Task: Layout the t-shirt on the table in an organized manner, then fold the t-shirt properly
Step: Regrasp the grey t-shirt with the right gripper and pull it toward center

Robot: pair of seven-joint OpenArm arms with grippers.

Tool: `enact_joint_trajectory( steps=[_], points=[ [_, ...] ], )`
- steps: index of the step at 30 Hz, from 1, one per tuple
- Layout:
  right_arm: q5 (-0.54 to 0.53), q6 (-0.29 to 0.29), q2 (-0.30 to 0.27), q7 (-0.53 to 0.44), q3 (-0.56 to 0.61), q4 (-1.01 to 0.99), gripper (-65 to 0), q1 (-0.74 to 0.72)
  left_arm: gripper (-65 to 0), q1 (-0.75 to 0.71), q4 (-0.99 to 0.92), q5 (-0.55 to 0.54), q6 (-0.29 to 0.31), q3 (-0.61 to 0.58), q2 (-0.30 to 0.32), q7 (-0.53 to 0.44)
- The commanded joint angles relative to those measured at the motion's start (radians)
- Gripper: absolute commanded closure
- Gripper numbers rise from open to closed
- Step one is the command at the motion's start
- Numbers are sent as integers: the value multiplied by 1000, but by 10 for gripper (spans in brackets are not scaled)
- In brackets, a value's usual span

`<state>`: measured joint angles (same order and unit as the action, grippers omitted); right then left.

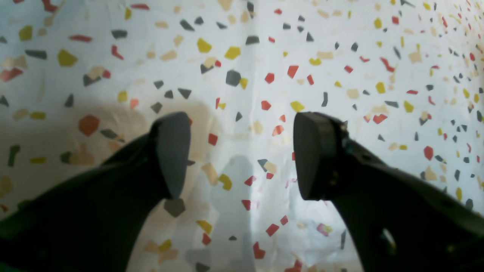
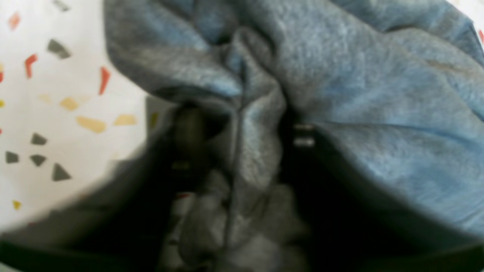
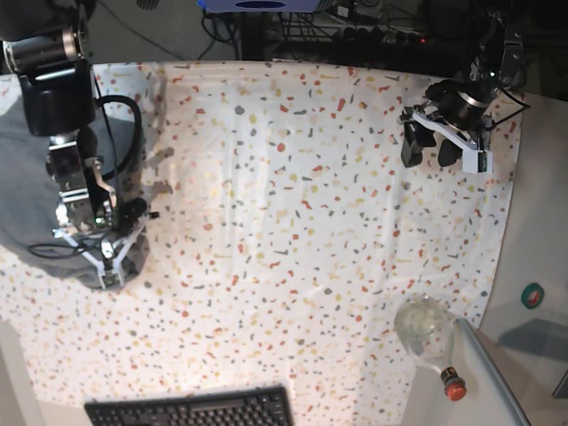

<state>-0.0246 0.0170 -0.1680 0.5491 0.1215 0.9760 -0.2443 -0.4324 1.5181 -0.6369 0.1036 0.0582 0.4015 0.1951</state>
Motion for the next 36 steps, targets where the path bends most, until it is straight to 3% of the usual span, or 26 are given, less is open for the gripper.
enact_joint_trajectory(
  steps=[1, 6, 8, 12, 18, 28, 33, 36],
  points=[
    [-8, 7, 12, 22, 0, 10, -15, -13, -410, 2, 14, -5, 3, 6, 10, -21],
    [-8, 16, 109, 56, 16, 91, 0, 7, -410, 2, 14, -5, 3, 18, 15, -21],
    [-8, 71, 135, 105, 76, 191, 0, 29, -410, 2, 14, -5, 3, 19, 20, -21],
    [-10, 150, 173, 225, 175, 423, 0, 64, -410, 2, 14, -4, 3, 55, 20, -21],
    [-10, 200, 180, 360, 182, 624, 0, 64, -410, 2, -26, -4, 3, 64, 20, -21],
    [-10, 211, 178, 358, -135, 519, 0, -17, -410, 4, -43, -4, 3, 53, 12, -21],
    [-7, 206, 180, 271, -328, 321, 0, -31, -410, 7, -37, -2, 3, 53, 12, -23],
    [-7, 214, 180, 279, -402, 324, -248, -17, -410, 8, -35, -2, 3, 53, 12, -23]
  ],
)
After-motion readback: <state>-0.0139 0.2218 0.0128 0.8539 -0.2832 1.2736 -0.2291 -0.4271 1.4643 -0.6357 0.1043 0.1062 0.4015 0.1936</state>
